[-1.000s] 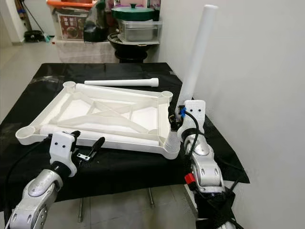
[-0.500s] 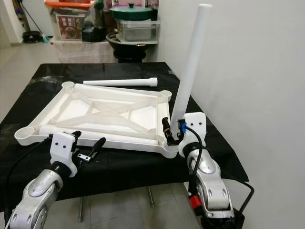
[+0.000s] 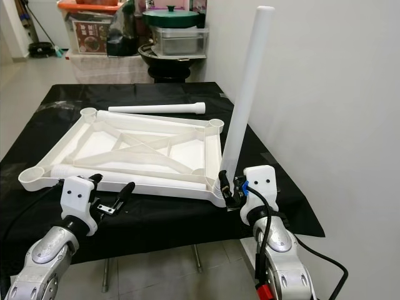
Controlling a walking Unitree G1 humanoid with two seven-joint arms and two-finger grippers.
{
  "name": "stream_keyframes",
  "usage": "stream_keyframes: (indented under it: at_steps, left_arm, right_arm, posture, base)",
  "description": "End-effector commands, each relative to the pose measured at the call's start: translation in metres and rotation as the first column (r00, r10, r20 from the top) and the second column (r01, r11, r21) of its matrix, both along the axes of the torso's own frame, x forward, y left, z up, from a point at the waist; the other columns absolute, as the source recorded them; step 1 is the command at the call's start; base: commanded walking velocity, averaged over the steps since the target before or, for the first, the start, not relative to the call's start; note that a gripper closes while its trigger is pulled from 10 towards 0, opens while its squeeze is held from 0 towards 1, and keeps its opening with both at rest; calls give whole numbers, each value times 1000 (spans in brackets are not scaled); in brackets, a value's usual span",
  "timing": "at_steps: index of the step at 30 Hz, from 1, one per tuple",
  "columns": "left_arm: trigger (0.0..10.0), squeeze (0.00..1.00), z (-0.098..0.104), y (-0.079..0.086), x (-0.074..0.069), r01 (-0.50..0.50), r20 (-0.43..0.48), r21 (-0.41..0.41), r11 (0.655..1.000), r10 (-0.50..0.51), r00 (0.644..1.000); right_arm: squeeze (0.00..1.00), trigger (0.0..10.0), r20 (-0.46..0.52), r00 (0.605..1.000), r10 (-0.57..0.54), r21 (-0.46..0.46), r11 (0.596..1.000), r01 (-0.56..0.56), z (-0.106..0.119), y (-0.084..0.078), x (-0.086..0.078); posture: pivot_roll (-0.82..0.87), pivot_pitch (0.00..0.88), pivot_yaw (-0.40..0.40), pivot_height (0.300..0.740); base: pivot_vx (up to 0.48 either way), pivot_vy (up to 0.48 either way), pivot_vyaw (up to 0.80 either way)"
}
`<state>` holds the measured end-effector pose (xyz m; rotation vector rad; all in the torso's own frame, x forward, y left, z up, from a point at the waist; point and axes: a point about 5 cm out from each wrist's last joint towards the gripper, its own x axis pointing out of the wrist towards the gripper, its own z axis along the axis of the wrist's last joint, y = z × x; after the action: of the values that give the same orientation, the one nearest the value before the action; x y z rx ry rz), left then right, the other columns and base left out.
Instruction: Building children table
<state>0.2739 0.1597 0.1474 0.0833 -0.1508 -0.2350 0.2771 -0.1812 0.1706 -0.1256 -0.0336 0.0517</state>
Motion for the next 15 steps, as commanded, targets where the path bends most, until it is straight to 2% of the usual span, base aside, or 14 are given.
stream_keyframes:
  at_steps: [1, 7, 13, 15]
  left_arm:
    - [10000, 0, 4, -1, -2, 7, 20, -23, 1000, -7, 1000]
    - [10000, 0, 6, 1, -1, 5, 26, -24, 1000, -4, 1000]
    - [10000, 0, 6, 0, -1, 5, 26, -26, 1000, -4, 1000]
    - [10000, 0, 6, 0, -1, 7, 29, -27, 1000, -6, 1000]
  right_arm:
    - [1000, 10000, 30, 998, 47, 49, 998, -49, 8, 9, 5]
    - [1000, 10000, 51, 993, 108, 80, 990, -112, 15, 19, 6]
    - [1000, 10000, 36, 995, 94, 75, 993, -96, 12, 18, 9]
    - [1000, 10000, 34, 996, 79, 71, 994, -81, 12, 16, 10]
  posture:
    - [33, 0, -50, 740]
    - [36, 0, -54, 740]
    - [38, 0, -57, 740]
    - [38, 0, -57, 740]
  base:
    - [0, 0, 0]
    - [0, 0, 0]
    - [0, 0, 0]
    - [307, 0, 0]
